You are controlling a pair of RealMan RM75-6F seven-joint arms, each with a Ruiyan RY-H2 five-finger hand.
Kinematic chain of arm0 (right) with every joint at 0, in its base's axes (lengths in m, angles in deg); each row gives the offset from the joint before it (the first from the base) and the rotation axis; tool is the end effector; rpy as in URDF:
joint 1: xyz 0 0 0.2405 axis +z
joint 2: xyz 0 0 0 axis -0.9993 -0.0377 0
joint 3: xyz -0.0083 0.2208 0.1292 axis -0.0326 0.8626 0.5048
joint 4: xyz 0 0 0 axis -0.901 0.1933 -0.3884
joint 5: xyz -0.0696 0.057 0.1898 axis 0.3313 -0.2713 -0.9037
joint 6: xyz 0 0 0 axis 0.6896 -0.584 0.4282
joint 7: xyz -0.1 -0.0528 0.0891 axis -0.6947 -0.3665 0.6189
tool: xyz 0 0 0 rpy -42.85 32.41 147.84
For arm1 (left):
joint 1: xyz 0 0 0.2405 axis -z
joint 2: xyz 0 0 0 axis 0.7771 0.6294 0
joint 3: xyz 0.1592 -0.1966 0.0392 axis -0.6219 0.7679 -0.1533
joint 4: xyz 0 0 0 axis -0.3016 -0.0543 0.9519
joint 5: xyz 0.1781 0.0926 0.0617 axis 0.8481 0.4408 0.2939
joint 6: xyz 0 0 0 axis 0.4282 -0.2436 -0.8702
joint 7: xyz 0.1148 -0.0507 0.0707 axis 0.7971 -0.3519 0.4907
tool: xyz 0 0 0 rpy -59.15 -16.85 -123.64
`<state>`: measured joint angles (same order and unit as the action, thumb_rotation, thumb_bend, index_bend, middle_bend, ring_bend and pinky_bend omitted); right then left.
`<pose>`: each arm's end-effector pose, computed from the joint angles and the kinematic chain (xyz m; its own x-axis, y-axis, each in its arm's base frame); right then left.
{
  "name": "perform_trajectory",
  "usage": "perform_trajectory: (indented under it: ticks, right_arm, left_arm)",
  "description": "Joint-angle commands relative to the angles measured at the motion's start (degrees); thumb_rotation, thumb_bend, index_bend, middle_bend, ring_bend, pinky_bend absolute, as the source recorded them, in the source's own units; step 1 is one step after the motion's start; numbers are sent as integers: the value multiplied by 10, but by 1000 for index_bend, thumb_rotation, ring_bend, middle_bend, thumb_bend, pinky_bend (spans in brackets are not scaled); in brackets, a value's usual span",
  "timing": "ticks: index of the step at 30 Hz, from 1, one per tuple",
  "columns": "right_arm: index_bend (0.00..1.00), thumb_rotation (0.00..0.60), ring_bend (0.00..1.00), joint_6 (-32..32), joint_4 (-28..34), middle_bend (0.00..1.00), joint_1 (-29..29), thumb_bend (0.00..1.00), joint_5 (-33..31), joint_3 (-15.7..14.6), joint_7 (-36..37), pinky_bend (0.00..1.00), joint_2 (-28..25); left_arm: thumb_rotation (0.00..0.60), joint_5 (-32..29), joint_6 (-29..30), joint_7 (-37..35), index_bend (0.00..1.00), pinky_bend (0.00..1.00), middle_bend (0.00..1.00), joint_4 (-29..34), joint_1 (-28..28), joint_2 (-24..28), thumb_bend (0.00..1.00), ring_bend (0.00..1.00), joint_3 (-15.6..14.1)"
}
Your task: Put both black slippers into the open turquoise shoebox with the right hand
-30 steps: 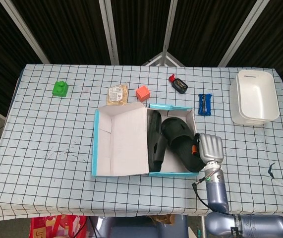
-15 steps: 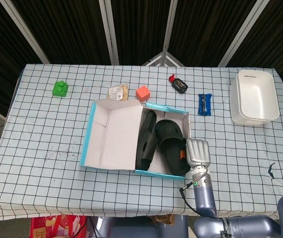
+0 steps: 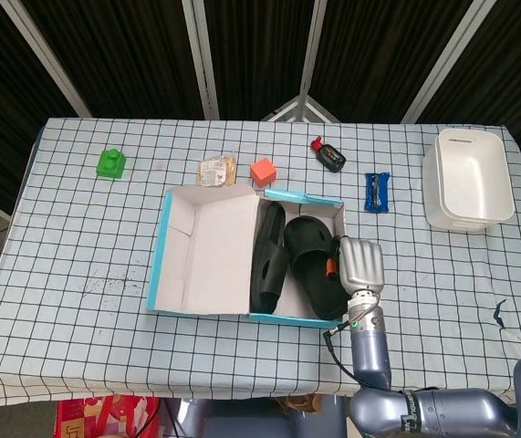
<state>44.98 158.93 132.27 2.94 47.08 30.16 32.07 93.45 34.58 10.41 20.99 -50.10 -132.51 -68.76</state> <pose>-0.0986 -0.3041 0.0309 0.3003 -0.2147 0.9294 -0.9361 0.1206 0.3303 -0.3394 0.1650 0.2372 0.3968 -0.0120 0.9178 0.8910 0.2451 -0.3821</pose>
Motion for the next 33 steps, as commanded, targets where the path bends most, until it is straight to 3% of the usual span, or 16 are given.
perform_trajectory:
  ticks: [1,5,17,33]
  right_arm:
    - [570,600,626,-10,0,491,2,483,9,0,15,925,15]
    - [570,600,644,-19,-18,491,8,502,6,3,20,991,36]
    - [616,600,674,-82,-120,504,25,563,-13,27,58,1000,90]
    - [616,600,674,-148,-229,503,7,563,-25,-1,98,1000,122]
  left_arm:
    - [600,2,-1,2,102,17,0,1,1,0,367,0,-1]
    - [600,4,1,3,102,17,0,1,0,0,367,0,-2]
    - [600,-3,-2,2,104,17,0,-2,1,0,367,0,1]
    - [600,-6,-7,16,108,17,0,-1,5,-5,367,0,0]
